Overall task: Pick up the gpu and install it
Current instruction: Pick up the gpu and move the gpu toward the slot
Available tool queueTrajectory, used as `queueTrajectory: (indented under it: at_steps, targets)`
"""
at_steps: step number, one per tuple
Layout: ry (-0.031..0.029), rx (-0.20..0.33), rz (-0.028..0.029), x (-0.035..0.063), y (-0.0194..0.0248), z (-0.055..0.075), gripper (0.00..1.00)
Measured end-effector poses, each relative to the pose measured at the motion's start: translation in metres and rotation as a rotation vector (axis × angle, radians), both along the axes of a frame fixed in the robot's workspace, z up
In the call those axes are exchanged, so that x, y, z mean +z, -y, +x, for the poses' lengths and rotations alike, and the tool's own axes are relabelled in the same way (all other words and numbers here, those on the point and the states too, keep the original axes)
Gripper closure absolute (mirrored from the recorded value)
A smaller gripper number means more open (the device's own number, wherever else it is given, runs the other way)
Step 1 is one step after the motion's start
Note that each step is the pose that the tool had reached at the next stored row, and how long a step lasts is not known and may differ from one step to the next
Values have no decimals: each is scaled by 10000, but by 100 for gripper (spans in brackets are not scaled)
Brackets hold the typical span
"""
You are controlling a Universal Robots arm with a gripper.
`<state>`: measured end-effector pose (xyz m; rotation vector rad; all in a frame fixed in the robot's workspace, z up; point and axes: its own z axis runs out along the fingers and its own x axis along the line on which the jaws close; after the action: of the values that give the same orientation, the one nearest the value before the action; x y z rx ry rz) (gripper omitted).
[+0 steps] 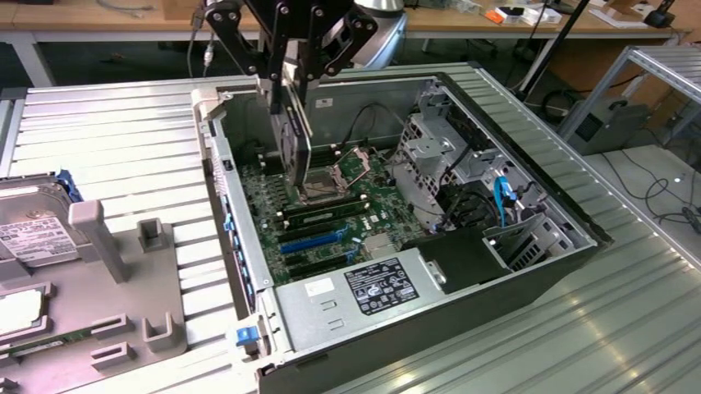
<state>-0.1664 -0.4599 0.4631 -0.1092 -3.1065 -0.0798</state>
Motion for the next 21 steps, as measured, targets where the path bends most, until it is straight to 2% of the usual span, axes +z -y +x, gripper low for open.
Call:
queueTrajectory:
  at_steps: [21]
  targets:
    - [-107,0,0,-4,0,347,73]
